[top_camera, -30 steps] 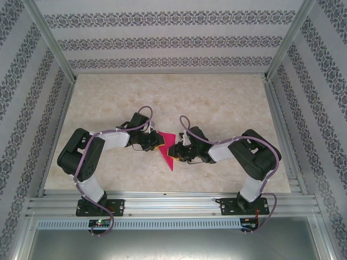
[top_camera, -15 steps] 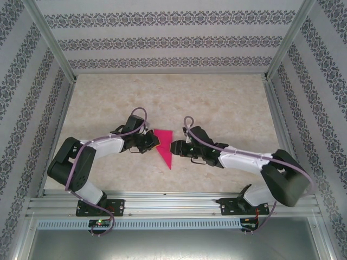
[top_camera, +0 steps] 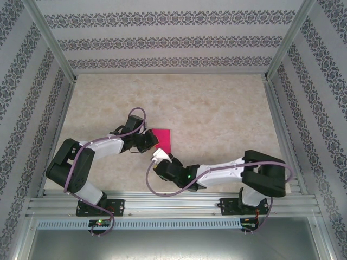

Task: Fold a paper plane with a square sheet of paper (pick it up from the middle)
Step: Fold the wing for the fifth time at the center of the table.

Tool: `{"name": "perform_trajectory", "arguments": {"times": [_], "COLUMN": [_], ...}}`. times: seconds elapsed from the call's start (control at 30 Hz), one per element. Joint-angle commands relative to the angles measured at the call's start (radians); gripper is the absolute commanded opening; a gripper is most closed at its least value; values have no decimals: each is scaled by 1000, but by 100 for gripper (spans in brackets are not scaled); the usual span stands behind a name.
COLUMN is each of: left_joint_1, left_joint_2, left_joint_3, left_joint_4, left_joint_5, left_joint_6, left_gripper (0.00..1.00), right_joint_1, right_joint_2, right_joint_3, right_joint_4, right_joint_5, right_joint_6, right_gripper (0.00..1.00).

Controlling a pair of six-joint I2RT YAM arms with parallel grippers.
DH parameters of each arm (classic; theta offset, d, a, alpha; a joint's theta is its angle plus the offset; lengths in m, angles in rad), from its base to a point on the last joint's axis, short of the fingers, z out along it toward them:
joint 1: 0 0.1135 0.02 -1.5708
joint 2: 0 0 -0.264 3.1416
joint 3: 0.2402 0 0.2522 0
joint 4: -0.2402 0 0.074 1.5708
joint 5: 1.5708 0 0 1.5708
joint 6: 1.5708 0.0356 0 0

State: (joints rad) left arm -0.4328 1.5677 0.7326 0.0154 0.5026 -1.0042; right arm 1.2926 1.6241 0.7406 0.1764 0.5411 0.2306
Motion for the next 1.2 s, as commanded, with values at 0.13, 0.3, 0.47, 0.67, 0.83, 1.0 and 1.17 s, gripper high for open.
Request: {"name": "perform_trajectory", "arguments": {"times": [0.13, 0.3, 0.47, 0.67, 0.83, 1.0, 1.17], "left_joint_1": [-14, -15, -16, -16, -15, -17, -16], "left_joint_2": [-6, -6, -5, -6, -8, -12, -15], "left_joint_3": [15, 19, 19, 24, 22, 22, 23], "left_joint_4": [-18, -26, -27, -34, -35, -40, -52], "left_joint_5": [-10, -9, -4, -2, -2, -3, -11], "left_joint_6": [-14, -10, -11, -7, -7, -7, -6], "left_gripper": [6, 6, 6, 6, 6, 6, 8], "right_joint_1": [2, 2, 3, 1, 1, -1, -3], "right_joint_2": [122, 169, 201, 233, 242, 245, 243], "right_joint_3": [75, 95, 106, 115, 117, 119, 120], "right_joint_4": [28, 39, 24, 24, 31, 15, 6], "right_joint_5": [188, 204, 249, 264, 268, 269, 259], "right_joint_6": [-159, -188, -178, -153, -138, -123, -100], "right_gripper": [50, 46, 44, 38, 29, 17, 10]}}
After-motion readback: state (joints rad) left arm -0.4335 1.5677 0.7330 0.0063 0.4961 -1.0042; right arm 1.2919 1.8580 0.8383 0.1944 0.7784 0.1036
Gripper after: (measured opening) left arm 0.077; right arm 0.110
